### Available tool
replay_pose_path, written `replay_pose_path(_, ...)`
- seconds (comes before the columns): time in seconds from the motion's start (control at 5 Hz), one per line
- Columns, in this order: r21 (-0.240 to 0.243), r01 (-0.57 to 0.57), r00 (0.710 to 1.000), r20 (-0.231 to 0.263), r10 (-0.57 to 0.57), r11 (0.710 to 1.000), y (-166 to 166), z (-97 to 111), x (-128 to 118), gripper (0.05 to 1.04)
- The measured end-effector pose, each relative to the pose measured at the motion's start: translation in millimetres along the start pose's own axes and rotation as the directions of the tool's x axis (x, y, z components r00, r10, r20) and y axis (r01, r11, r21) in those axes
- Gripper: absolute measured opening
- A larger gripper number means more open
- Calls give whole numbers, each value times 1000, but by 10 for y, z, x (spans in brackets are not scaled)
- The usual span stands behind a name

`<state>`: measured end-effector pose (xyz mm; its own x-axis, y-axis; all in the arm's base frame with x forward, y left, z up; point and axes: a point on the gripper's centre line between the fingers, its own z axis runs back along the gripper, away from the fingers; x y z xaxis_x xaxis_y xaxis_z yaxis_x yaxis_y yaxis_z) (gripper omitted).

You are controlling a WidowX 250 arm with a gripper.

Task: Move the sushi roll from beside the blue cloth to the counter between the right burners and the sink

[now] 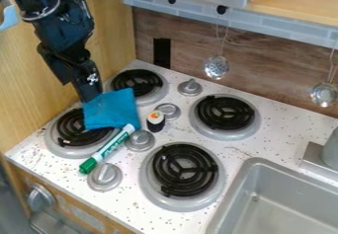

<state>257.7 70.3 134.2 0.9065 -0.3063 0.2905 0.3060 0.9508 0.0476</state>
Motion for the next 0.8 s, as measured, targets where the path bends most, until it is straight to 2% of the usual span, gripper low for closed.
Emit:
replay_pose_path(0.2, -10, -11, 1000, -16, 11, 1000, -5, -69, -15, 1001)
replay_pose_path(0.4, 38, -88, 995, -47, 90, 995, 139, -487, 87, 1001)
replay_pose_path(0.8, 98, -120, 990, -63, 127, 988, 282, -1062, 340, 1001)
